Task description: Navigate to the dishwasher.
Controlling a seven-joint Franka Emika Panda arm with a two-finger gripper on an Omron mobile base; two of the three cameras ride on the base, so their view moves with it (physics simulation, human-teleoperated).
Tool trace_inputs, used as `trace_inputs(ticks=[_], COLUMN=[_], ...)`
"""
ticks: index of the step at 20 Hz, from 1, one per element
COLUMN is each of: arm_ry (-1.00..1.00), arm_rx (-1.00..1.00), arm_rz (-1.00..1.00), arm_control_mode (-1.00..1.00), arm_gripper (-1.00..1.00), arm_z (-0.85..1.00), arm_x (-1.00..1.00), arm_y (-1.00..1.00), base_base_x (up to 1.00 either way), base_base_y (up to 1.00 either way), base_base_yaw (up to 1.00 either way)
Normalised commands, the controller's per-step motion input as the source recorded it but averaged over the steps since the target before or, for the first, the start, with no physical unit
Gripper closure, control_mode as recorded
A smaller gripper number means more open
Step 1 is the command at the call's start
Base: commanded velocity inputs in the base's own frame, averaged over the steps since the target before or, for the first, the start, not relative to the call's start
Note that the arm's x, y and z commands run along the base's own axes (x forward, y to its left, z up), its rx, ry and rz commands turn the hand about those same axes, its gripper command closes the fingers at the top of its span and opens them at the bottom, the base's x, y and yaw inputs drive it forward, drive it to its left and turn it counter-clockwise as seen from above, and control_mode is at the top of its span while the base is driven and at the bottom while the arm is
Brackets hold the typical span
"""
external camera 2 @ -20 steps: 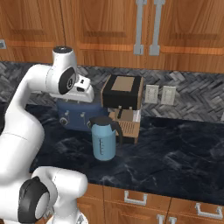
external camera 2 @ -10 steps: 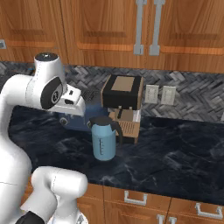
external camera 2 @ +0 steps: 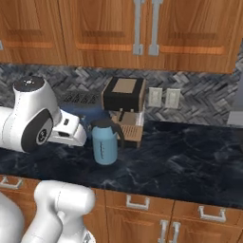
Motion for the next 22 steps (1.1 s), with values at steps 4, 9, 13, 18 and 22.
trace_inputs(ticks=[4, 9, 13, 18, 22], arm_ry=[0.00, 0.00, 0.00, 0.00, 0.00], arm_rx=[0.00, 0.00, 0.00, 0.00, 0.00], arm_rz=[0.00, 0.00, 0.00, 0.00, 0.00], arm_control_mode=[1.00, 1.00, 1.00, 1.00, 1.00], arm_gripper=[-1.00, -1.00, -1.00, -1.00, -1.00], arm_z=[0.00, 0.00, 0.00, 0.00, 0.00], arm_x=[0.00, 0.00, 0.00, 0.00, 0.00], arm_y=[0.00, 0.00, 0.00, 0.00, 0.00], base_base_x=[-0.69, -0.38, -0.10, 0.00, 0.00], base_base_y=[-1.00, -0.88, -0.78, -0.90, -0.50], base_base_yaw=[-0.35, -0.57, -0.67, -0.70, -0.84])
